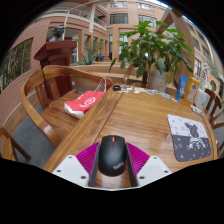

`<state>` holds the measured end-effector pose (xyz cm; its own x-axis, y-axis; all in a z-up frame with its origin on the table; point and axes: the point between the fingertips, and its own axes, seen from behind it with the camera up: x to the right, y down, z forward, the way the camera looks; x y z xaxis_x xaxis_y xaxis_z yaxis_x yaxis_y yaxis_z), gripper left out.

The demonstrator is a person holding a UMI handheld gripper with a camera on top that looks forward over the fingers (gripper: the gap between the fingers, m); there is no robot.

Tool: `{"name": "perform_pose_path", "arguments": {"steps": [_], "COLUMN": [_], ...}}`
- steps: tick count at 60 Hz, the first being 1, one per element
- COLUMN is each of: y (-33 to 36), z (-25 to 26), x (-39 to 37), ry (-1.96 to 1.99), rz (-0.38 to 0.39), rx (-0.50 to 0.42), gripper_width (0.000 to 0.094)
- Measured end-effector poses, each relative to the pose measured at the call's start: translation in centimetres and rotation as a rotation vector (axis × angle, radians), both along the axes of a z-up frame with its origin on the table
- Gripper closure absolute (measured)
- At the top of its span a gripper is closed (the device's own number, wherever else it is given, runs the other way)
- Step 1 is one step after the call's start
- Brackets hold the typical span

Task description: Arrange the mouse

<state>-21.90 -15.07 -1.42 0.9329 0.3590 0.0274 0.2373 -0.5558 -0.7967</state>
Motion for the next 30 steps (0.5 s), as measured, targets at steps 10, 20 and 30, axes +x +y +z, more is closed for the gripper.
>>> {"name": "perform_pose_path", "arguments": {"steps": [10,20,30], "y": [0.2,0.0,1.9], "z": [0.0,1.0,14.7], "x": [-0.1,-1.2,-1.2], "ry": [0.022,0.077,0.217], "rz": [-0.024,-0.008,0.067], "rx": [-0.005,-0.032,0.21], "gripper_width": [0.055,0.0593,0.0591]}}
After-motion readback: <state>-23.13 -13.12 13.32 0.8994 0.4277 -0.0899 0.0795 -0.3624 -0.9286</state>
